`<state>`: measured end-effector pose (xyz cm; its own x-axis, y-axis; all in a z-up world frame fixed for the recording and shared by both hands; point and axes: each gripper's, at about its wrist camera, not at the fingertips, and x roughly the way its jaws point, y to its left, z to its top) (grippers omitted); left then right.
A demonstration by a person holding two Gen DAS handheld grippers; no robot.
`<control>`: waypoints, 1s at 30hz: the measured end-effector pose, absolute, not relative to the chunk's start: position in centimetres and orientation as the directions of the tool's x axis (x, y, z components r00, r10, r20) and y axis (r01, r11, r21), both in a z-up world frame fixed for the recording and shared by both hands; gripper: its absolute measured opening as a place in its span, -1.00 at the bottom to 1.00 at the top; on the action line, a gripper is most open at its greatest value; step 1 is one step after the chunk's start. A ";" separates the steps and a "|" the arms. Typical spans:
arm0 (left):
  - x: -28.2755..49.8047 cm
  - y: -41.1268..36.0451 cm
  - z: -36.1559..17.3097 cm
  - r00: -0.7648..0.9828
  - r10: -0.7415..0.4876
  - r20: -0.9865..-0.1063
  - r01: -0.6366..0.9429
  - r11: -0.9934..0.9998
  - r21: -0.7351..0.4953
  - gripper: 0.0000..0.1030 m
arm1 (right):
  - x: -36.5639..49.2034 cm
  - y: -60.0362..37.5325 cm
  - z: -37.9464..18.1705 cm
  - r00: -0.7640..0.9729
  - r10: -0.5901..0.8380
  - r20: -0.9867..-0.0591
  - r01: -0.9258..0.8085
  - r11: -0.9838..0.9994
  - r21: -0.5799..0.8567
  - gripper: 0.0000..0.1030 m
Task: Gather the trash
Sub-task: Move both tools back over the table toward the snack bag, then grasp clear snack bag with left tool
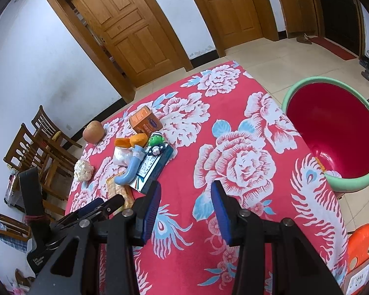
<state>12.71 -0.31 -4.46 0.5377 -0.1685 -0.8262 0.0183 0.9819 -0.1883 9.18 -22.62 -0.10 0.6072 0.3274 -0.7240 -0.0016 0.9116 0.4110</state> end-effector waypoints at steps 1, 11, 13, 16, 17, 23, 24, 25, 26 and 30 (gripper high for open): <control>12.8 -0.3 -4.5 0.538 -0.172 -0.825 0.017 0.981 -0.193 0.21 | 9.2 -22.6 -0.2 0.606 0.327 -0.725 -0.002 0.912 0.410 -0.11; 14.0 -0.1 -5.5 0.511 -0.228 -0.829 0.001 0.964 -0.264 0.20 | 9.9 -21.8 -0.8 0.588 0.333 -0.737 -0.008 0.914 0.406 -0.11; 14.0 -0.2 -5.5 0.520 -0.220 -0.826 0.001 0.966 -0.257 0.21 | 10.1 -21.5 -0.9 0.584 0.336 -0.739 -0.015 0.915 0.404 -0.11; 14.1 -0.4 -5.5 0.529 -0.211 -0.822 0.006 0.969 -0.245 0.14 | 10.2 -21.1 -0.9 0.581 0.340 -0.739 -0.025 0.916 0.402 -0.11; 14.1 -0.4 -5.5 0.533 -0.208 -0.820 0.009 0.971 -0.240 0.09 | 10.3 -21.0 -0.9 0.579 0.341 -0.741 -0.026 0.916 0.401 -0.11; 14.1 0.3 -5.5 0.531 -0.226 -0.816 0.004 0.964 -0.265 -0.09 | 10.5 -20.7 -1.4 0.567 0.342 -0.750 -0.024 0.916 0.400 -0.11; 14.0 0.5 -5.5 0.534 -0.226 -0.814 0.000 0.964 -0.267 -0.09 | 10.6 -20.7 -1.5 0.565 0.342 -0.751 -0.024 0.916 0.399 -0.11; 13.9 0.8 -5.3 0.539 -0.224 -0.812 -0.001 0.964 -0.266 -0.09 | 10.6 -20.6 -1.5 0.565 0.342 -0.751 -0.024 0.917 0.399 -0.11; 13.7 1.0 -5.1 0.547 -0.221 -0.808 0.000 0.964 -0.264 -0.09 | 10.8 -20.5 -1.5 0.563 0.342 -0.752 -0.025 0.917 0.398 -0.11; 13.4 2.0 -4.1 0.571 -0.208 -0.794 -0.004 0.966 -0.257 -0.09 | 11.1 -19.6 -1.4 0.557 0.347 -0.755 -0.038 0.918 0.394 -0.11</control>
<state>13.38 2.03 -4.10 0.5713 -0.2084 -0.7939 -0.0045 0.9664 -0.2569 11.15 -19.64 -1.43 0.5567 0.3471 -0.7548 -0.0381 0.9183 0.3942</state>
